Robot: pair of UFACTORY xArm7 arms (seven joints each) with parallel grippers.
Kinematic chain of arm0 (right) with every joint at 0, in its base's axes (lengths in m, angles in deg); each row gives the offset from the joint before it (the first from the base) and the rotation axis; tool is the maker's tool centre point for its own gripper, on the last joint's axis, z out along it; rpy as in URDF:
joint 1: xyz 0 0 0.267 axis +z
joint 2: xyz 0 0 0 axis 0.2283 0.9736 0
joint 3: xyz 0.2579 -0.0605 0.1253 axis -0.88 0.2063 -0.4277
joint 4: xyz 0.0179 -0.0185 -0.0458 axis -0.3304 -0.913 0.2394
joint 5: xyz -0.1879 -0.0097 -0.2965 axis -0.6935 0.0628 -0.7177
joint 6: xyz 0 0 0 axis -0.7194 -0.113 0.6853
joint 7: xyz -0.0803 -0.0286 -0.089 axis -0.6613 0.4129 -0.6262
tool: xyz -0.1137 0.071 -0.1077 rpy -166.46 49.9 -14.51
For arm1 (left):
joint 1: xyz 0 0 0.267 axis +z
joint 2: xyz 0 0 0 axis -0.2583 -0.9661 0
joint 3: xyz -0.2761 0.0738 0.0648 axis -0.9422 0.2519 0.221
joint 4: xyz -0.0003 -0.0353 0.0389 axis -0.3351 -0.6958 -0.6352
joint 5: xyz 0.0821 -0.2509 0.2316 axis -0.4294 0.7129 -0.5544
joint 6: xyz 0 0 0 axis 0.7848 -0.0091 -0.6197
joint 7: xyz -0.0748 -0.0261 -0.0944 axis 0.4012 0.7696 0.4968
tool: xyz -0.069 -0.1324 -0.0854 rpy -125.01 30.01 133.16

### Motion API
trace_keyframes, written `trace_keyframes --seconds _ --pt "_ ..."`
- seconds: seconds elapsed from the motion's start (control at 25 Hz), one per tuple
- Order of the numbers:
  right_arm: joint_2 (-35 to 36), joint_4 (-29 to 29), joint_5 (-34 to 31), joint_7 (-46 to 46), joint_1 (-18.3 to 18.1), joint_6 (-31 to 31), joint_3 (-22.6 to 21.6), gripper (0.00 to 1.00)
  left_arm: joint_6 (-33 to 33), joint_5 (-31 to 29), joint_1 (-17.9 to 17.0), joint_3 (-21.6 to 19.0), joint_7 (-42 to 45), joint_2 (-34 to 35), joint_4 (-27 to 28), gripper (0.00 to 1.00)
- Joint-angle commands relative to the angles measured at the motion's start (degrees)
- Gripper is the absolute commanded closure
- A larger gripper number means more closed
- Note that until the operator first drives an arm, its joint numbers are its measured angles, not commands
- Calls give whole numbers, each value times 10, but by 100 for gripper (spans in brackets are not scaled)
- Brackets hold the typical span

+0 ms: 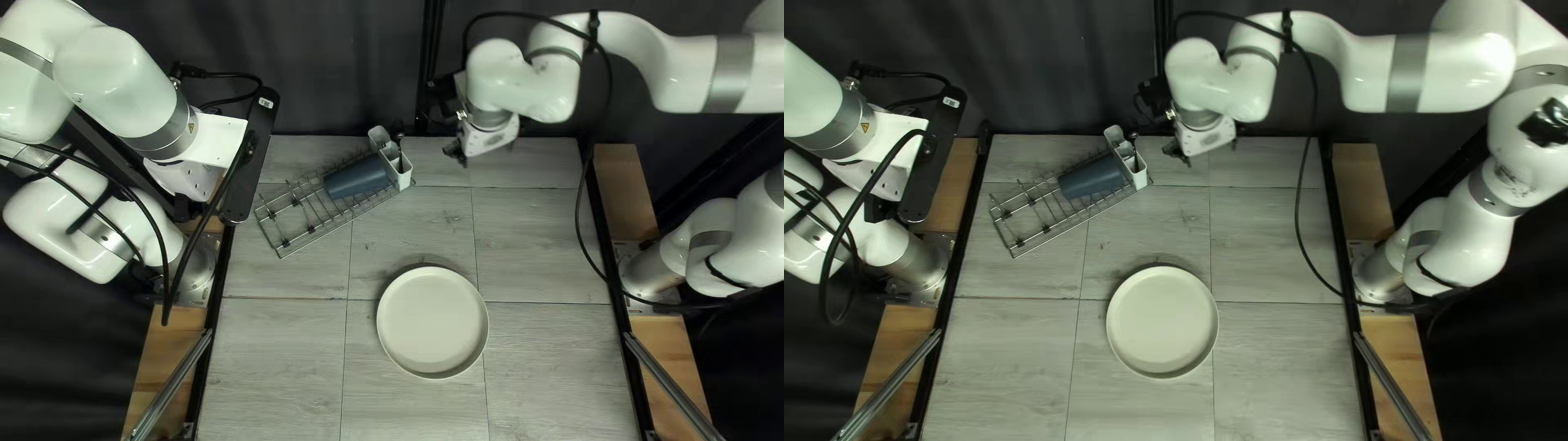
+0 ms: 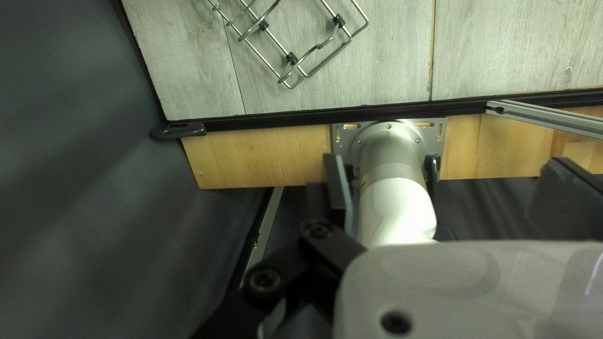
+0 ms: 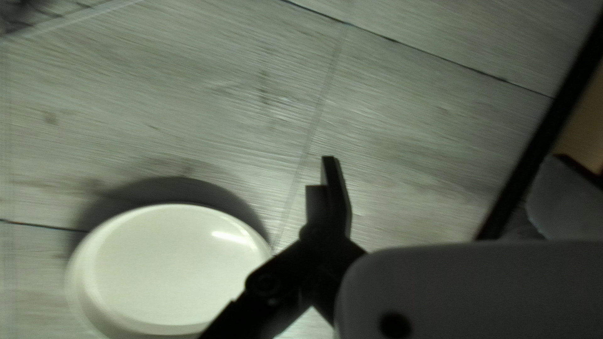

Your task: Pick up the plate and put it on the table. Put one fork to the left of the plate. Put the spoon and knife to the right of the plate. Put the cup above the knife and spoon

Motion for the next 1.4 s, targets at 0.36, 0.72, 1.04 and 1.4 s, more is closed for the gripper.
trace_keyframes --seconds 0.36,0.72,1.04,1.4 --pt "114 103 -7 29 22 67 -11 0 0 0 0 0 0 0 0 0" --pt "129 74 -66 50 53 158 -13 0 0 0 0 0 0 0 0 0" --pt "159 109 -107 66 70 155 -4 0 0 0 0 0 0 0 0 0" --pt "158 104 -143 87 83 154 5 0 0 0 0 0 0 0 0 0"
